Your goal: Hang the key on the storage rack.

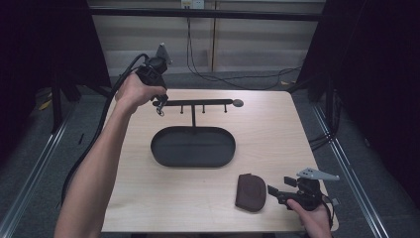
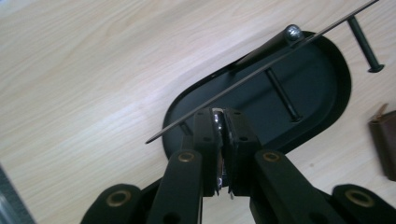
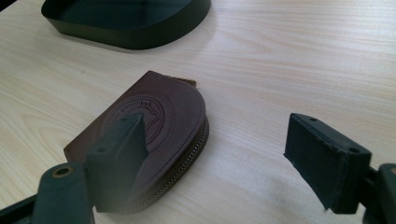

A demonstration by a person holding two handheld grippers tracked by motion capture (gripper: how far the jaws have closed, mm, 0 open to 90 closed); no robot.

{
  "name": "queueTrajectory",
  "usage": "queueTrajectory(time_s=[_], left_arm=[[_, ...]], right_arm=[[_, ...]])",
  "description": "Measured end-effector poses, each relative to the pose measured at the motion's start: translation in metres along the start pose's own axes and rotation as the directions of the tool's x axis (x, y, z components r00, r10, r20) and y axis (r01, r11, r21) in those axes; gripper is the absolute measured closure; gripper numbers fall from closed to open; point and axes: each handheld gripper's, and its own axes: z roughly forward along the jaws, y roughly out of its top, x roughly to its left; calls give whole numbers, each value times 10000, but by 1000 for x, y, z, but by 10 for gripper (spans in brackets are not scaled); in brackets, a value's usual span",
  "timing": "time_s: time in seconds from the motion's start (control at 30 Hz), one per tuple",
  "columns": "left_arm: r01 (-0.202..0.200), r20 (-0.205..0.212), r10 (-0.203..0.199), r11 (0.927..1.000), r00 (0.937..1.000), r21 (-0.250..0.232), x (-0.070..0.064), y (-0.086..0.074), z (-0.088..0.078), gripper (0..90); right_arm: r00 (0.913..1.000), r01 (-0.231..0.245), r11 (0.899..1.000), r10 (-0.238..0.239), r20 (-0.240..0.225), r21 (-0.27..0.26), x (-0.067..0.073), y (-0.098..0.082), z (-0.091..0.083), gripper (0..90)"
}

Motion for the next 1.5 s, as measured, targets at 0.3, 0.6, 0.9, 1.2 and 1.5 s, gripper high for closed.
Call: queueTrajectory(time_s=[0.3,0.6,0.9,1.2,1.5], left_arm=[[219,-220,-223,9996,9995,-152,1,0,4,852],[351,-601,-370,9989,9975,-326,5,-5,-2,852],[466,-636,-484,9985,9968,-296,16,-16,-1,833],[496,-553,-515,9982,9971,-349,21,-21,-4,827],[354,-389,-361,9992,9986,-169,21,-30,-2,799]], right_arm=[[10000,4,10000,-4,-6,17,0,0,0,206],[10000,-4,10000,4,-14,13,0,0,0,206],[10000,44,10000,-43,-29,63,1,0,1,206],[10000,23,10000,-22,-29,47,0,0,1,206],[10000,24,10000,-24,-36,60,0,0,1,206]])
